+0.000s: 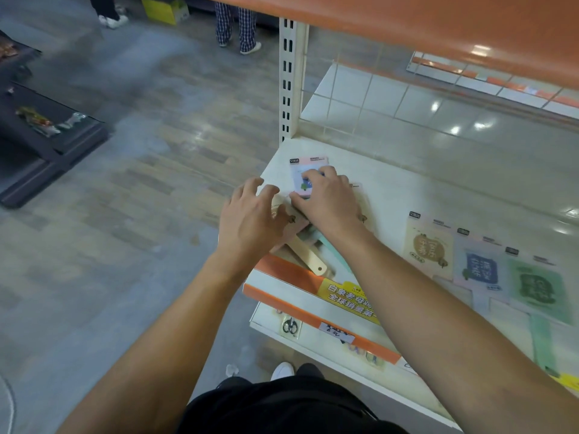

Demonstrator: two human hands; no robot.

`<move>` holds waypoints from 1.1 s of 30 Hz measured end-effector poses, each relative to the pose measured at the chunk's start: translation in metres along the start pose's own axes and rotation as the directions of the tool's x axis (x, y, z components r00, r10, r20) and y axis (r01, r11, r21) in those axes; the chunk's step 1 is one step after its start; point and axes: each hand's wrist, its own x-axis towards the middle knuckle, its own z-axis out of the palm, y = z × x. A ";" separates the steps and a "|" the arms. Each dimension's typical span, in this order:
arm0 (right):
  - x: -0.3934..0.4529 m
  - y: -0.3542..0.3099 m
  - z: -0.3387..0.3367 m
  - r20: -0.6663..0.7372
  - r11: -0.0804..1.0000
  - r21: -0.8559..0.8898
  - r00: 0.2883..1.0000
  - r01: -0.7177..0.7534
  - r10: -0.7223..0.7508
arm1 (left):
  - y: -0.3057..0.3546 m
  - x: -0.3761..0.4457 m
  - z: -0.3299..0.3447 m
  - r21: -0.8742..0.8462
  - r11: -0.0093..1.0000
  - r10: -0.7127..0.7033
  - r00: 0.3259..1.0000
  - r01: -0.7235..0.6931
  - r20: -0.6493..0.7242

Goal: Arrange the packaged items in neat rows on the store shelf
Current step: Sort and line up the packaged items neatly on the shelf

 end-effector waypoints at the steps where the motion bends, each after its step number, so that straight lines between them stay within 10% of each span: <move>1: 0.000 -0.001 -0.001 -0.013 1.000 0.008 1.000 -0.005 0.005 | -0.001 0.001 0.001 -0.001 1.000 -0.003 1.000 0.003 0.008; 33: -0.151 0.200 -0.122 -0.223 0.879 0.052 0.852 -0.475 0.474 | 0.220 -0.033 0.054 -0.111 0.920 0.391 0.895 -0.375 0.215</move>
